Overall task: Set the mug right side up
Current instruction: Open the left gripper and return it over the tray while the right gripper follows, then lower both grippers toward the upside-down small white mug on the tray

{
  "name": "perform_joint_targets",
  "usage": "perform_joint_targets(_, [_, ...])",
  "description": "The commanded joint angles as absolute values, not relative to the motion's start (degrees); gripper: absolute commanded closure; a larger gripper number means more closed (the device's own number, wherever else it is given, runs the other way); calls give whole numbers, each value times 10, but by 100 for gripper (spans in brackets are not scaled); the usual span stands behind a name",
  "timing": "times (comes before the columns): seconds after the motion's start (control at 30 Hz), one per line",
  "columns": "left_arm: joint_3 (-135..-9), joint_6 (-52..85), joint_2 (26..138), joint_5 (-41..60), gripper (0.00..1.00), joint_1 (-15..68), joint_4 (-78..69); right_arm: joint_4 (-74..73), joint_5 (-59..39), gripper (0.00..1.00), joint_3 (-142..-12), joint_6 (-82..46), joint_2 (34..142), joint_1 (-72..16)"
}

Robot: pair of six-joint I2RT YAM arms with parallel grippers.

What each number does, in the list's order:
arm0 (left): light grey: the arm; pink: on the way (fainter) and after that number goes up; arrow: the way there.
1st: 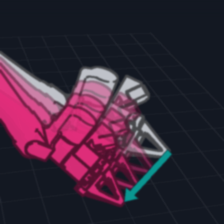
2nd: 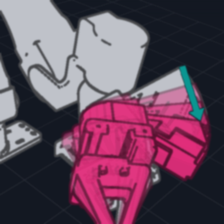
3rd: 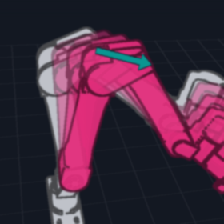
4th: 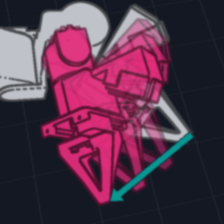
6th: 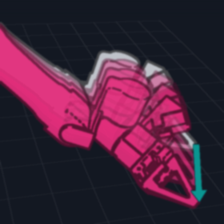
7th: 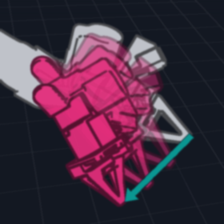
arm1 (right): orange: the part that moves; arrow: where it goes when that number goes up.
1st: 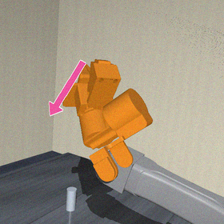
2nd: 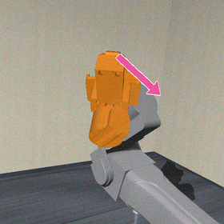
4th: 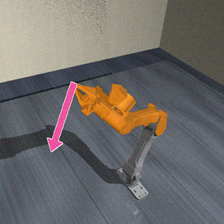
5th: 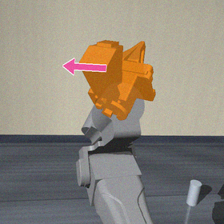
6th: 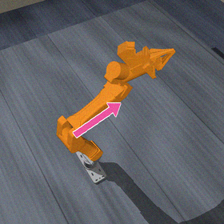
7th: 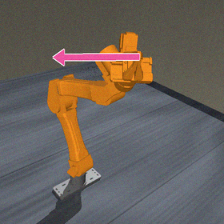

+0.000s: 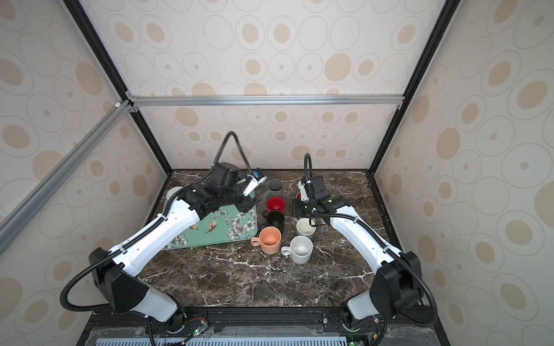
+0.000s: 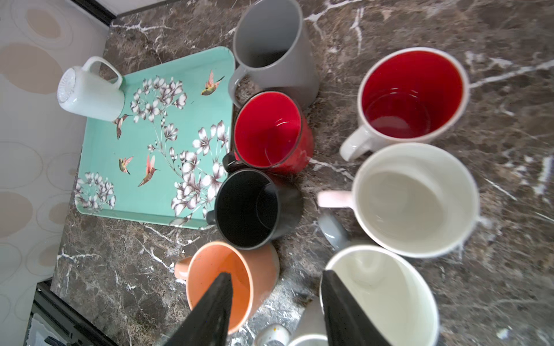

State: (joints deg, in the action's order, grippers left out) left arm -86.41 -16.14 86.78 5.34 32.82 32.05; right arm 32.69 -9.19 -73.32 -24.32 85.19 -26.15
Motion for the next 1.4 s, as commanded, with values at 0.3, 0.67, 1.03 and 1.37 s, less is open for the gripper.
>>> perform_joint_targets(0.3, [-794, 109, 906, 131, 26, 30, 172, 312, -76, 49, -905, -229, 1028, -392])
perform_joint_targets(0.67, [-952, 126, 1089, 72, 22, -89, 222, 315, -84, 49, -996, -227, 1124, -452])
perform_joint_targets(1.03, [-1175, 91, 1271, 60, 20, -130, 342, 324, -100, 49, -1034, -226, 1172, -473])
perform_joint_targets(1.37, [-1177, 77, 1312, 153, 23, -161, 368, 330, -99, 49, -1056, -219, 1185, -473])
